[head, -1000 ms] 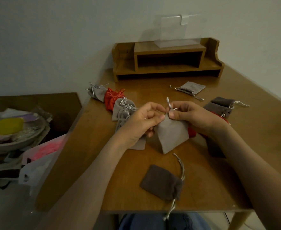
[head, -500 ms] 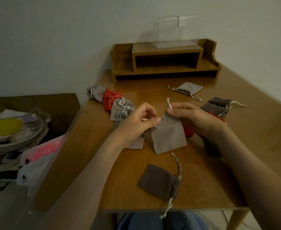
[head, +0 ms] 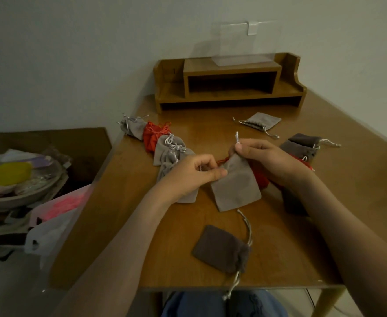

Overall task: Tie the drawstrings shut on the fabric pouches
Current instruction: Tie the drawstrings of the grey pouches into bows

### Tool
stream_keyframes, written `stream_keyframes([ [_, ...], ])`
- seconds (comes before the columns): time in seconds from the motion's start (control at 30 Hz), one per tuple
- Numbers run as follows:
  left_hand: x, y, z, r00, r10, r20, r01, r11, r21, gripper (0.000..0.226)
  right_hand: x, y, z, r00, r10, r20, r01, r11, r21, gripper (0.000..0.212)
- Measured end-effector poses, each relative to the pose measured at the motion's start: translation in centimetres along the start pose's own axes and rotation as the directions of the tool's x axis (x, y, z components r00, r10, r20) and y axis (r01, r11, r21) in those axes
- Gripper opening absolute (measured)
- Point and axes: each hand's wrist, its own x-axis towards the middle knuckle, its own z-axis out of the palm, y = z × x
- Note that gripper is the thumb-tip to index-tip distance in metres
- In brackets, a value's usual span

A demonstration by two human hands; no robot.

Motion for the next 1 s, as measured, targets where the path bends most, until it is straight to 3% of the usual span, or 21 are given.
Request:
stream_keyframes([
  [0.2,0.1,0.3,0.2,0.99,-0.008,-0.144,0.005,1.0,-0.017,0.003,0.2,0.2,0.2,0.988,0.003,-0.157,-0.012,0.999,-0.052,0.029],
  [0.37,0.0,0.5,0.4,0.984,-0.054,-0.171,0.052,0.999,-0.014,0.017,0.4,0.2,0.3,0.953,0.004,-0.304,-0.023,0.998,-0.06,0.027],
  [0.47,0.0,0.7,0.4,0.967,-0.056,-0.247,0.093,0.986,0.142,0.029,0.6,0.5,0.2,0.919,-0.012,-0.394,-0.032,0.994,-0.103,0.028],
  [0.57,-0.2,0.9,0.4,0.94,-0.008,-0.341,0.107,0.956,0.272,0.035,0.8,0.9,-0.1,0.869,-0.036,-0.493,-0.033,0.991,-0.131,0.028],
  [0.73,-0.2,1.0,0.2,0.934,0.082,-0.347,0.01,0.967,0.254,0.038,0.6,1.2,-1.3,0.733,0.063,-0.677,-0.029,0.998,0.062,0.032],
  [0.8,-0.2,0.9,0.2,0.937,0.078,-0.34,0.01,0.968,0.249,0.039,0.6,1.3,-1.4,0.712,0.09,-0.697,-0.022,0.994,0.106,0.033],
  [0.83,-0.1,1.0,0.3,0.937,0.047,-0.346,0.022,0.981,0.191,0.04,0.6,1.3,-1.5,0.715,0.089,-0.693,-0.011,0.993,0.116,0.033],
  [0.9,-0.1,1.1,0.2,0.933,-0.08,-0.35,0.05,0.994,-0.095,0.042,0.5,1.3,-1.4,0.752,0.07,-0.655,0.015,0.992,0.123,0.032],
  [1.0,-0.1,1.6,-0.1,0.946,-0.206,-0.249,0.027,0.817,-0.576,0.047,0.5,1.1,-1.4,0.815,0.056,-0.577,0.003,0.995,0.102,0.031],
])
